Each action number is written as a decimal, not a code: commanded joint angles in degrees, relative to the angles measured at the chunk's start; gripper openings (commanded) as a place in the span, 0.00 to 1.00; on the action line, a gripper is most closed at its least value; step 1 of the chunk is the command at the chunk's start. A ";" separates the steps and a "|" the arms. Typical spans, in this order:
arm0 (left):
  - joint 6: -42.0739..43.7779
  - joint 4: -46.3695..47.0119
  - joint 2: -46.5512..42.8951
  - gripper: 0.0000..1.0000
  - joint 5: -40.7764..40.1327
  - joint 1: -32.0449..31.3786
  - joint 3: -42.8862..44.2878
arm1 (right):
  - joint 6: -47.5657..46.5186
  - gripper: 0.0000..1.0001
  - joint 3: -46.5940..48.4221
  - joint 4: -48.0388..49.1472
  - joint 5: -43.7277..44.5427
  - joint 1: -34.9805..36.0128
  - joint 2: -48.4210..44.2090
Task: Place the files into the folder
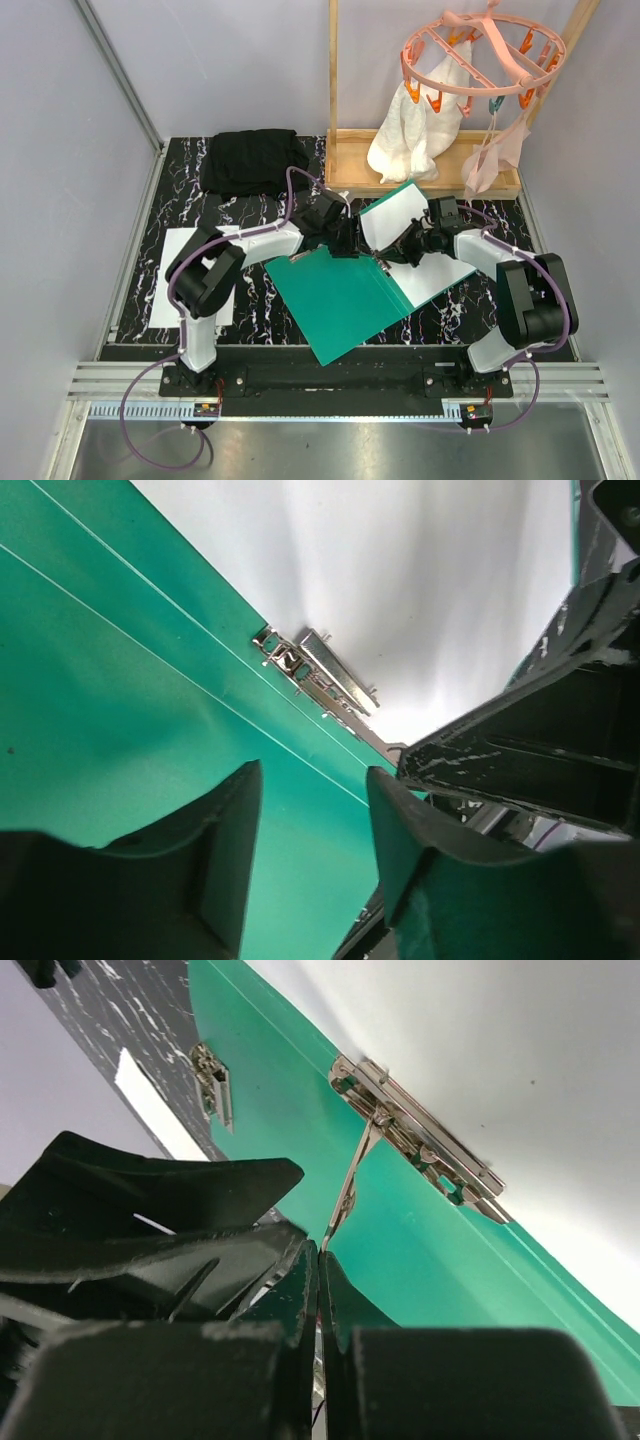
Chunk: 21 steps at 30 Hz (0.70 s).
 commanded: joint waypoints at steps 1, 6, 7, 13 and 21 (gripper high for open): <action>2.47 2.04 3.42 0.43 0.52 -0.10 0.11 | -5.12 0.00 0.42 -0.94 -0.33 0.22 1.47; 3.53 0.28 5.10 0.36 0.08 0.25 -0.33 | -8.37 0.00 0.94 -4.28 1.34 0.22 1.56; 3.70 -0.16 5.01 0.35 -0.18 0.34 -0.59 | -10.55 0.00 1.64 -5.33 3.17 0.22 1.56; 3.62 -4.29 5.01 0.28 -2.29 1.92 -2.26 | -20.40 0.00 5.68 -16.93 17.30 0.31 2.26; 3.71 -4.73 4.57 0.27 -2.38 3.85 -5.78 | -22.97 0.00 6.57 -21.95 25.51 0.22 6.30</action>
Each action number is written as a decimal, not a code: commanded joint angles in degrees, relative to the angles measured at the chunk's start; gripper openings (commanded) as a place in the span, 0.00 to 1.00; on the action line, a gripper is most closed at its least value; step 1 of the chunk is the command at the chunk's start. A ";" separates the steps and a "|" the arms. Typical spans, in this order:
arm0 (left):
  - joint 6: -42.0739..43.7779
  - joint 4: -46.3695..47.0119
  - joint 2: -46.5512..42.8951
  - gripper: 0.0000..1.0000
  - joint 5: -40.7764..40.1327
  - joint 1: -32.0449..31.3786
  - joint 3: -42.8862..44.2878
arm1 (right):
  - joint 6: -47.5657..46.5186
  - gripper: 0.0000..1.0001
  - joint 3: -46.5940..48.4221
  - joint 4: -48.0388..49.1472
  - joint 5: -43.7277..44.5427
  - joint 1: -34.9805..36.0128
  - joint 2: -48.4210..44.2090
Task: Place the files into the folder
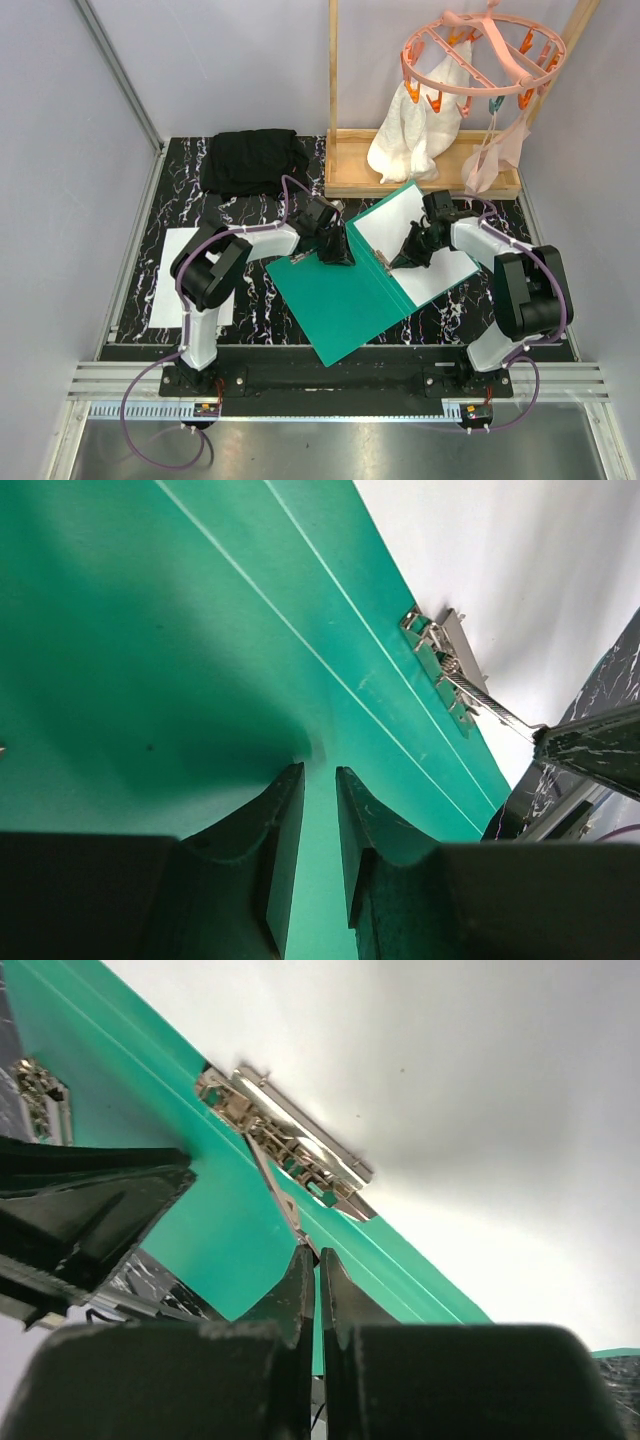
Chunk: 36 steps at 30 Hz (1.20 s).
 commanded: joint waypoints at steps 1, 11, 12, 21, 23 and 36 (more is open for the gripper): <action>2.13 -4.58 0.16 0.27 -3.23 1.16 -2.89 | -4.43 0.00 -0.05 -6.43 12.48 -0.43 4.38; 3.54 -5.28 -0.99 0.27 -3.06 1.08 -1.31 | -4.70 0.00 1.88 -5.73 17.75 1.06 10.80; 3.63 -5.37 -1.07 0.27 -3.23 1.16 -1.31 | -4.78 0.00 1.97 -5.82 18.46 1.32 10.89; 4.07 -5.37 -0.90 0.26 -2.70 1.08 -1.31 | -3.99 0.00 5.92 -9.86 25.32 4.48 14.49; 4.16 -5.37 -1.16 0.26 -2.44 1.08 -1.31 | -3.56 0.00 6.45 -9.78 24.19 6.32 14.67; 5.91 -5.37 -12.30 0.59 2.65 0.73 0.44 | -6.88 0.06 13.12 -12.14 19.08 6.60 1.32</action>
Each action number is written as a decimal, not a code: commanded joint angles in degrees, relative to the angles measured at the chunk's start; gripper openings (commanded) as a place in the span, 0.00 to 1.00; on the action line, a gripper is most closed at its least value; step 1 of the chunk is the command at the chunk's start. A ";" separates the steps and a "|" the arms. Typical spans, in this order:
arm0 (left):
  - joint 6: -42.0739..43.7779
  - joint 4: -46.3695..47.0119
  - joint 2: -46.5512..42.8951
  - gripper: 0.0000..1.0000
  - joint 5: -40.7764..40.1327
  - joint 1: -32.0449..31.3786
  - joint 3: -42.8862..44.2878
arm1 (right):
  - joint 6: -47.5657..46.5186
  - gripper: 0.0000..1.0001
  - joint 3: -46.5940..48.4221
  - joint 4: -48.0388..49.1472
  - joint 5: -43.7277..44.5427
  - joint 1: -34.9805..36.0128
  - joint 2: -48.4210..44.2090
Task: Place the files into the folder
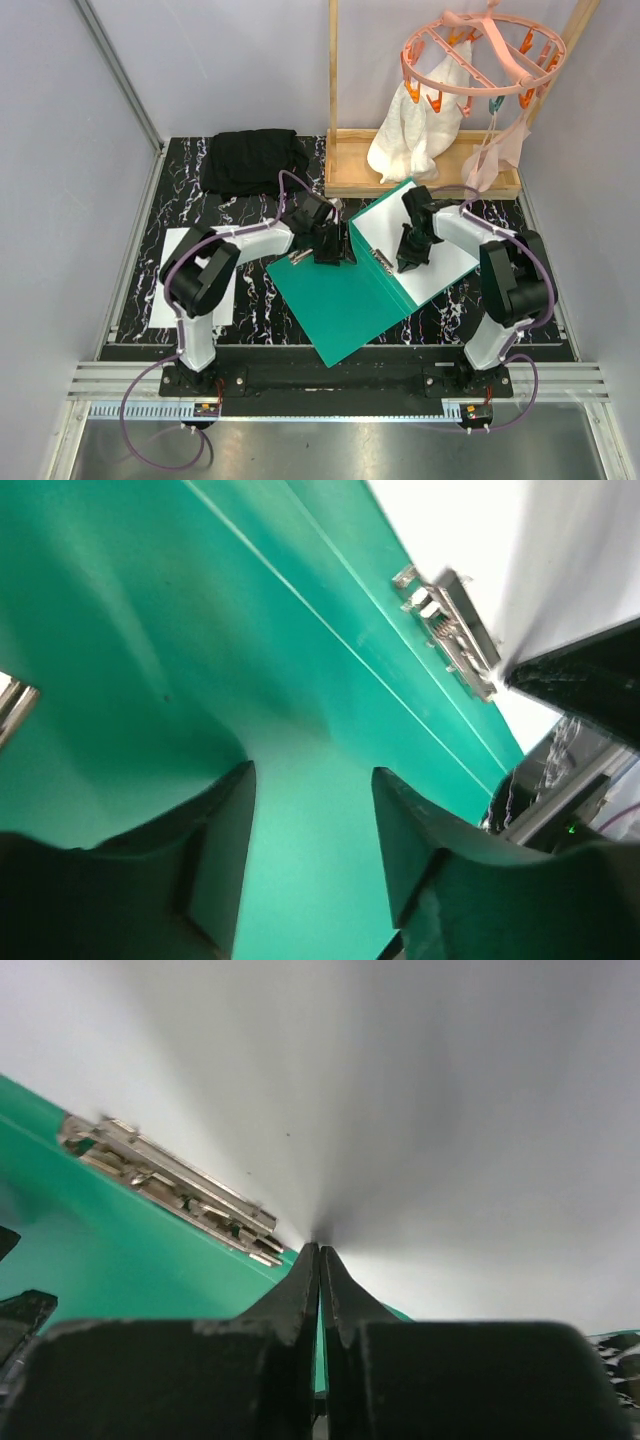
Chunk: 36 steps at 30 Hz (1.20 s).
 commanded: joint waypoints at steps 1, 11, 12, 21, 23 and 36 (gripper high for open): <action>1.85 -1.69 -9.83 0.63 2.02 -0.02 1.62 | -4.31 0.13 5.54 -1.24 2.78 0.35 -9.36; 7.37 -10.20 -24.51 0.96 -2.19 7.09 -0.66 | -5.38 0.80 6.34 14.74 -11.53 9.65 -12.30; 10.52 -11.62 -24.00 0.99 -2.11 9.28 -0.31 | -3.72 0.82 7.04 17.28 -13.81 11.23 -8.98; 29.34 -29.65 -9.24 0.92 -8.17 11.76 11.20 | -0.35 0.84 4.07 21.18 -8.75 14.94 -7.09; 30.93 -30.35 -5.91 0.88 -9.22 11.85 13.22 | -1.94 0.85 2.92 20.21 -7.16 14.76 -8.68; 36.13 -31.67 7.73 0.86 -20.29 7.54 22.72 | -6.16 0.95 -14.05 17.22 -8.92 -2.64 -26.07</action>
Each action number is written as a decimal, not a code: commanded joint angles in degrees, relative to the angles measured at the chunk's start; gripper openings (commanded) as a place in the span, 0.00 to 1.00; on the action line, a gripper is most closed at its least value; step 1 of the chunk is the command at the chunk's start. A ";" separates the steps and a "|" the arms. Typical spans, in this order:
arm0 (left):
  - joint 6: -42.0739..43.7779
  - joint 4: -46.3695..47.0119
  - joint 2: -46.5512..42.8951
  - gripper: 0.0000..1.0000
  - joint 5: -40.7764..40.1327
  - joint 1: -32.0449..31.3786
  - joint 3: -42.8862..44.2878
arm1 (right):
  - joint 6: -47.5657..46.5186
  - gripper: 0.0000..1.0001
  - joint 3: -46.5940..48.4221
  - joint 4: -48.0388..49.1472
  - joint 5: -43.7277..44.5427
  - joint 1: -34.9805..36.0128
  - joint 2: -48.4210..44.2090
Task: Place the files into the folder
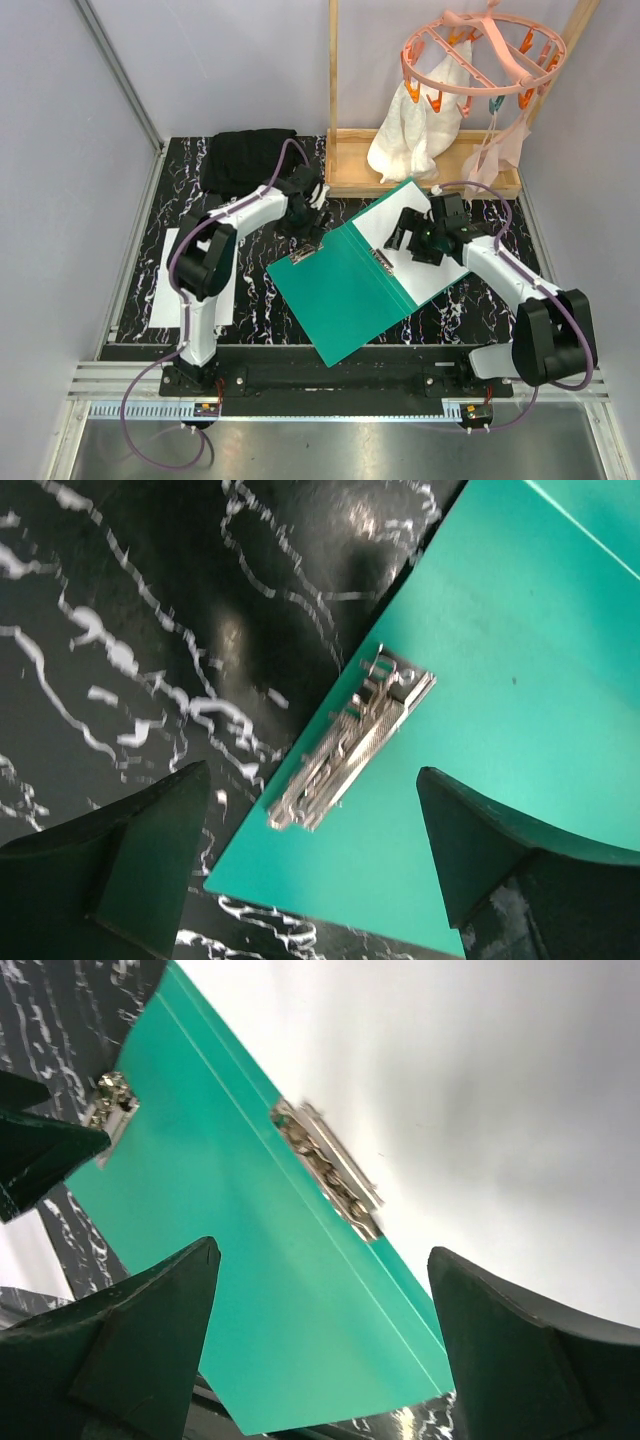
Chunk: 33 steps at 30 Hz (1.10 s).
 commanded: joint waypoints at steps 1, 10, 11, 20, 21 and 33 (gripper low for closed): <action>2.47 -0.19 3.43 0.85 -5.96 -1.03 4.36 | -3.45 0.95 -2.16 -1.05 -0.19 -1.02 -5.06; -2.01 -1.24 7.04 0.53 -8.07 -1.38 3.75 | -0.64 0.98 -3.22 -4.13 6.05 -8.75 -10.16; -5.06 -1.51 6.86 0.52 -7.90 -1.29 3.40 | -1.08 0.98 -2.87 -4.83 6.31 -10.41 -10.51; -24.05 4.54 2.04 0.26 -4.73 -0.68 -7.93 | -3.72 1.00 1.79 -7.30 4.92 -12.71 -9.91; -24.95 6.12 0.46 0.26 -3.25 -0.68 -9.42 | -3.89 1.00 1.71 -7.21 3.78 -12.63 -9.55; -47.10 23.17 -10.28 0.25 5.55 -6.73 -26.22 | 0.48 1.00 0.04 -0.63 -9.24 2.21 -4.98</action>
